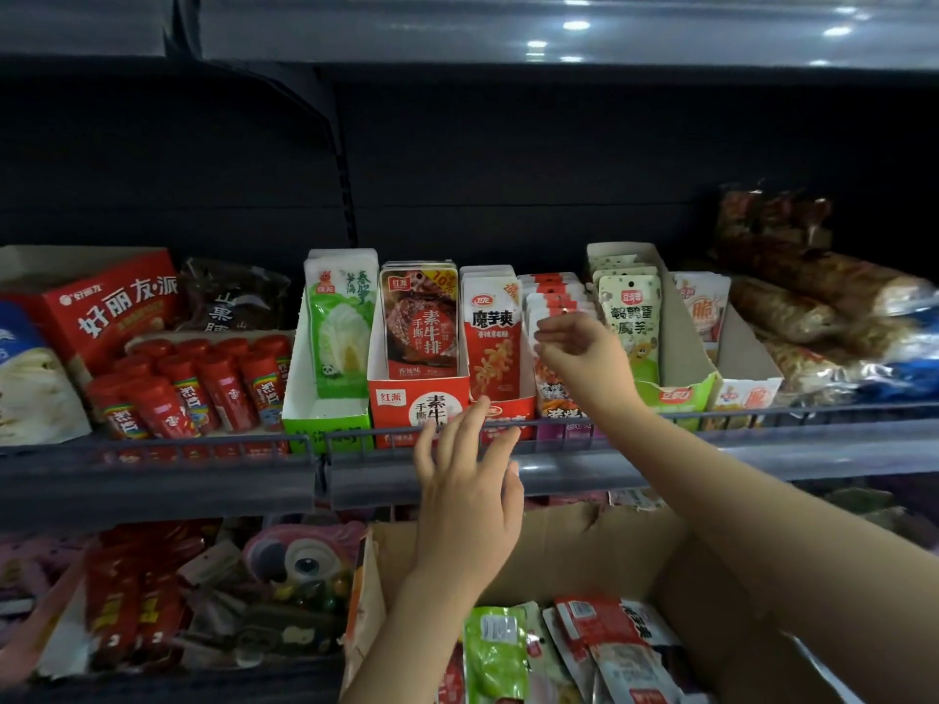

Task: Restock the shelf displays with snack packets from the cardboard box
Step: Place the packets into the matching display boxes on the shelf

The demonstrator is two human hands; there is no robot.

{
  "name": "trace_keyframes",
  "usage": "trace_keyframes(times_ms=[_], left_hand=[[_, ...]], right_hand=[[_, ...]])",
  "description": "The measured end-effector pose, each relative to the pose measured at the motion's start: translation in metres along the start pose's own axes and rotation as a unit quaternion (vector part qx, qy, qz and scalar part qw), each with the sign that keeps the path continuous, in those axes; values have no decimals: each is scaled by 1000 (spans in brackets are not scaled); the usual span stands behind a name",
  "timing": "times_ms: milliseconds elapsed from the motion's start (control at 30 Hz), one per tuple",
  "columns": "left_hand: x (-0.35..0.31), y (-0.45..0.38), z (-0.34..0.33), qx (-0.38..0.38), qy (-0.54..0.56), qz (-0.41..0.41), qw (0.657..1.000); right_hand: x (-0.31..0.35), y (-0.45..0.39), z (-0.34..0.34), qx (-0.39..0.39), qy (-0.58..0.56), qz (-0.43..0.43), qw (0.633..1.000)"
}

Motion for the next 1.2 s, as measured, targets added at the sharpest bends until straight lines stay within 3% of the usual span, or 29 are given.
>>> trace_keyframes(times_ms=[200, 400, 500, 633, 800, 1000, 1200], left_hand=[[-13, 24, -16, 38, 76, 8, 996], [4, 66, -60, 221, 90, 85, 968], [8, 87, -83, 302, 122, 145, 934], [8, 114, -113, 417, 107, 167, 887], [16, 157, -144, 536, 120, 236, 802], [23, 184, -164, 573, 107, 254, 772], [35, 202, -175, 574, 82, 276, 767]], right_hand=[[-25, 63, 21, 18, 27, 8, 999], [-89, 122, 21, 94, 97, -43, 990], [-120, 145, 15, 131, 118, -79, 981], [-156, 165, 3, 191, 152, -123, 962], [-200, 184, -23, 326, 242, -152, 901], [-232, 214, -34, 448, 269, -177, 834], [-243, 224, -41, 467, 262, -183, 825]])
Point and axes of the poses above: each hand's wrist, its own y-axis away from the middle knuckle, its own z-axis out of the back of the hand, x = y × z, the point moved 8 cm from there along -y, towards the middle knuckle, and after that the axes turned 11 degrees about y, right-handed, at the moved point
